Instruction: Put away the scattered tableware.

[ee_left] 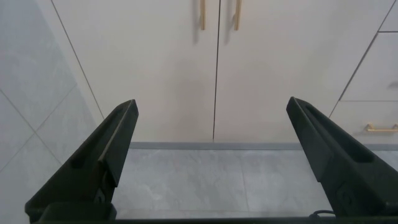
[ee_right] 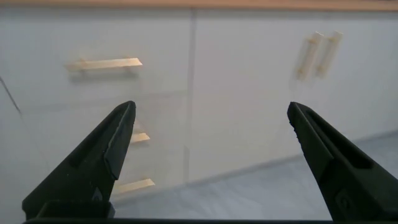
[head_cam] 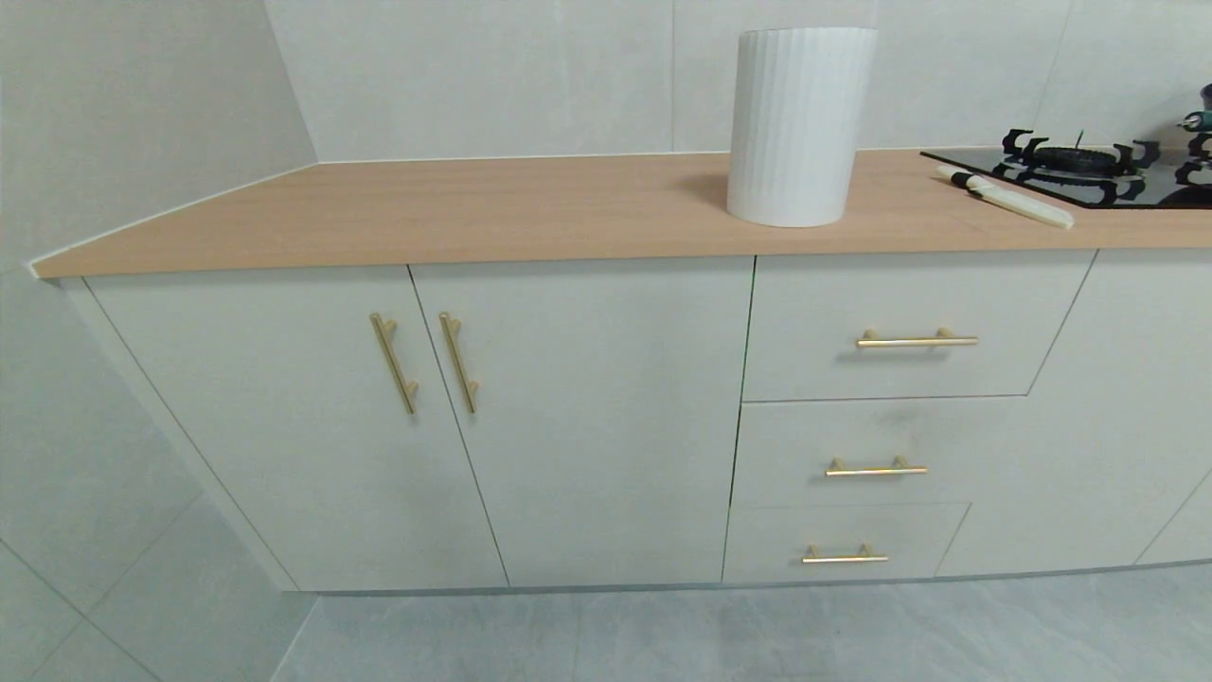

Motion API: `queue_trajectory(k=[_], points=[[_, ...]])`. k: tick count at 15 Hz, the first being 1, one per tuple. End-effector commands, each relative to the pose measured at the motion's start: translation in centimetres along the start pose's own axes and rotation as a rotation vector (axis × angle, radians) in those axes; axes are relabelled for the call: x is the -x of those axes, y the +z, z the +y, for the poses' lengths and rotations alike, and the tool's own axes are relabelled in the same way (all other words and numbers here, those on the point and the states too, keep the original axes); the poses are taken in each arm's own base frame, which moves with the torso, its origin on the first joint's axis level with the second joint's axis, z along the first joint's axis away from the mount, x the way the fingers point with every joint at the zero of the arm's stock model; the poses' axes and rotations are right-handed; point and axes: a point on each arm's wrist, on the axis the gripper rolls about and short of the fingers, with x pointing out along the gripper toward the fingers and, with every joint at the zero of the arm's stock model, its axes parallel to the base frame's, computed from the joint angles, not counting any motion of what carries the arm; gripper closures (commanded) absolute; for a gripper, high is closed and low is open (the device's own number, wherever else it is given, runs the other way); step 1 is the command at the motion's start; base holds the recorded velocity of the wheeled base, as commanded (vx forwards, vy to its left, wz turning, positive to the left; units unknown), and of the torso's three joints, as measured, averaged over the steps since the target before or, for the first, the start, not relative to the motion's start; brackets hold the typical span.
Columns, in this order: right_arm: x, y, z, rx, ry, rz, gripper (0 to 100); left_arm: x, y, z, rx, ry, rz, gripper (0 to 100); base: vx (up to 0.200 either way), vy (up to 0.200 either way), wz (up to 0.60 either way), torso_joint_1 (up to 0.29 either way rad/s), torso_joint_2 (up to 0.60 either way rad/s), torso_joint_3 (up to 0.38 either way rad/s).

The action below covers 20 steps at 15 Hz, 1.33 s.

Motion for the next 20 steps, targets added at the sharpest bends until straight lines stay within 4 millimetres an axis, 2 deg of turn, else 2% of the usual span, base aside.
queue_trajectory(k=[1,3,6,8,12,20], points=[[5.8,-0.6,-2.3,-0.064,-0.114,-0.189,0,0.0,0.0,0.0,0.000,0.001,0.000,0,0.000,0.000,0.00,0.000,0.00,0.000],[5.2,-3.4,-1.4,-0.044,-0.020,-0.158,0,0.0,0.0,0.0,0.000,0.001,0.000,0,0.000,0.000,0.00,0.000,0.00,0.000],[3.8,-7.2,-0.2,-0.121,0.084,-0.080,0,0.0,0.0,0.0,0.000,-0.001,0.000,0,0.000,0.000,0.00,0.000,0.00,0.000],[3.7,-8.2,0.2,-0.192,0.172,-0.005,0,0.0,0.0,0.0,0.000,-0.001,0.000,0,0.000,0.000,0.00,0.000,0.00,0.000],[3.8,-8.9,0.6,-0.156,0.324,0.057,0,0.0,0.0,0.0,0.000,0.001,0.000,0,0.000,0.000,0.00,0.000,0.00,0.000],[3.8,-8.9,0.6,-0.132,0.329,0.052,0,0.0,0.0,0.0,-0.001,-0.001,0.000,0,0.000,0.000,0.00,0.000,0.00,0.000]])
